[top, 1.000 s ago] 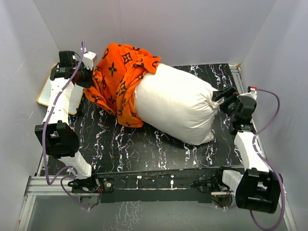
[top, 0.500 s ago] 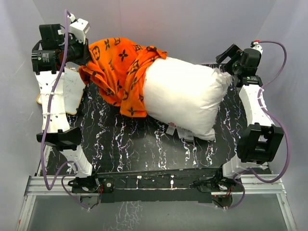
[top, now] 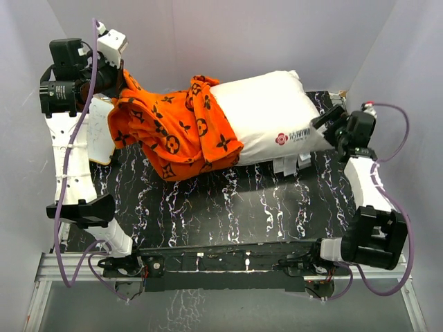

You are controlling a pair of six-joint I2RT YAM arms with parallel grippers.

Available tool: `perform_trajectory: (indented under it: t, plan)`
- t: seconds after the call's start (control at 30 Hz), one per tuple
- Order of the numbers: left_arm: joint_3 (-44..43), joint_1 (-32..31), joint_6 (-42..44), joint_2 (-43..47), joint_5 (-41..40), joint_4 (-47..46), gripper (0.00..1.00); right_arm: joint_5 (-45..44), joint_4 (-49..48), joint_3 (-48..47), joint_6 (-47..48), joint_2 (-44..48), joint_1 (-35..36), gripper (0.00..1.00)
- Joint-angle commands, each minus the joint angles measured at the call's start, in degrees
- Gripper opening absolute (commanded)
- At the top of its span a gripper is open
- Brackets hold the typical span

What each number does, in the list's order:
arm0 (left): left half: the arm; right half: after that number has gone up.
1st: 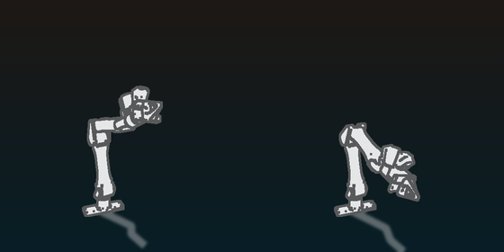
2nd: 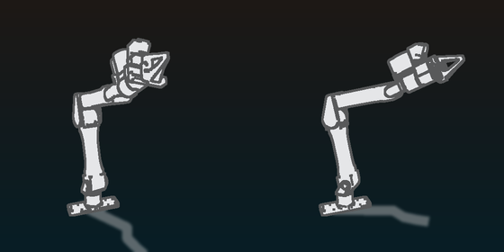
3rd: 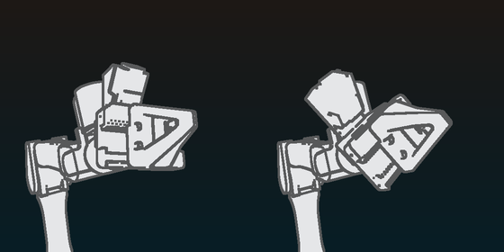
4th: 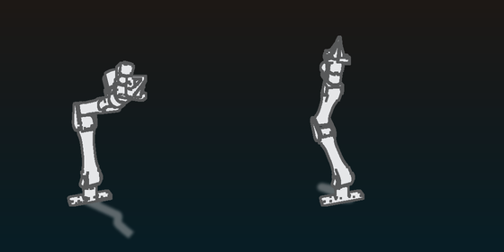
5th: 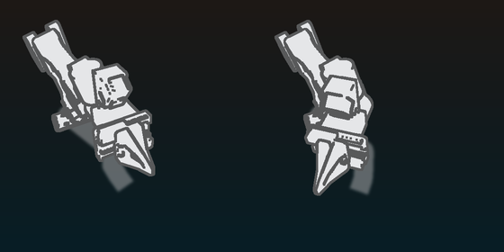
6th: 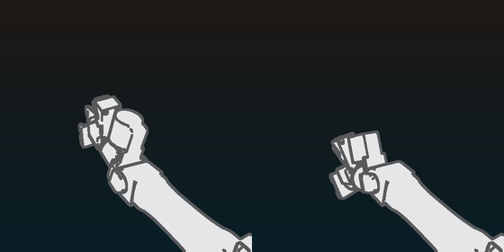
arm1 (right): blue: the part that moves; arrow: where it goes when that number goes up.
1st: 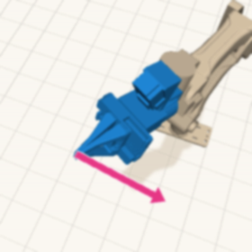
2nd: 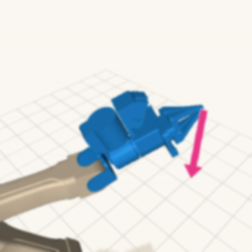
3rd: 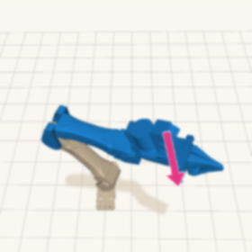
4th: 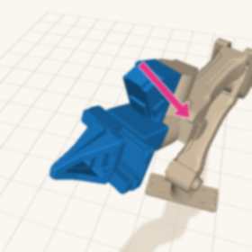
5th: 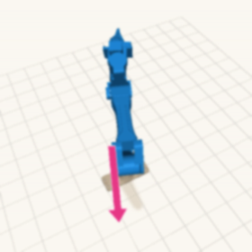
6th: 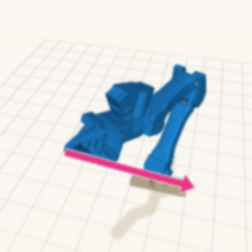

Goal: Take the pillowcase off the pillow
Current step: Remove the pillow from the pillowcase.

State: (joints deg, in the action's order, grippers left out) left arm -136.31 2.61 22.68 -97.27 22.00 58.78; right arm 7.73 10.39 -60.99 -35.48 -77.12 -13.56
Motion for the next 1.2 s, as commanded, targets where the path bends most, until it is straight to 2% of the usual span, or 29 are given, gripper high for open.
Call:
perform_trajectory:
  t: [0.0, 0.1, 0.3, 0.4, 0.5, 0.67, 0.73, 0.83, 0.97, 1.0, 1.03, 1.1, 1.13, 1.17]
  plan:
    - [3.68, 0.01, 2.7, 4.81, -1.87, -6.97, 0.0, 7.75, -12.74, 9.74, -3.11, 0.27, 0.51, 0.98]
    - [7.22, -0.01, 4.1, 5.83, -2.68, -8.31, 0.0, 12.59, -13.81, 9.5, -4.83, -4.95, 0.6, 0.98]
    - [11.01, -0.06, 7.56, 5.87, -5.46, -9.07, 0.0, 19.33, -26.54, 9.61, -9.98, -10.37, 0.8, 0.99]
    - [12.34, -0.01, 8.52, 5.87, -6.22, -9.65, 0.0, 16.93, -32.83, 10.34, -12.39, -10.95, 0.61, 0.99]
    - [13.58, -0.03, 9.59, 5.98, -6.85, -9.89, 0.0, 14.29, -46.71, 14.25, -17.96, -11.16, 0.45, 0.98]
    - [15.19, -0.06, 11.31, 6.18, -6.56, -10.45, 0.0, 19.41, -81.76, 17.79, -30.1, -21.61, 3.85, 0.98]
    - [14.07, -0.01, 11.86, 5.32, -6.17, -9.13, 0.0, 19.3, -82.5, 15.99, -27.71, -23.89, 7.66, 0.98]
    - [12.68, -0.07, 12.29, 4.42, -5.14, -7.61, 0.0, 18.29, -76.93, 10.91, -20.5, -26.39, 14.78, 0.98]
    - [11.14, -0.09, 12.86, 3.76, -4.13, -5.97, 0.0, 17.14, -75.67, 6.95, -18.98, -29.86, 20.17, 0.98]
    - [11.01, -0.1, 13.1, 3.68, -4.08, -5.7, 0.0, 16.9, -75.46, 6.02, -18.7, -30.4, 20.67, 0.9]
    - [10.98, -0.12, 13.32, 3.62, -4.0, -5.57, 0.0, 16.56, -74.25, 5.09, -18.27, -30.75, 21.13, 0.73]
    - [10.86, -0.13, 13.71, 3.63, -4.11, -5.29, 0.0, 14.73, -71.07, 3.48, -17.36, -30.58, 21.37, 0.26]
    - [10.43, -0.14, 13.85, 3.61, -4.31, -5.04, 0.0, 13.35, -69.82, 3.28, -16.69, -29.91, 21.32, 0.11]
    - [9.98, -0.15, 14.0, 3.55, -4.56, -4.83, 0.0, 11.56, -68.56, 3.31, -15.49, -28.75, 21.38, 0.08]
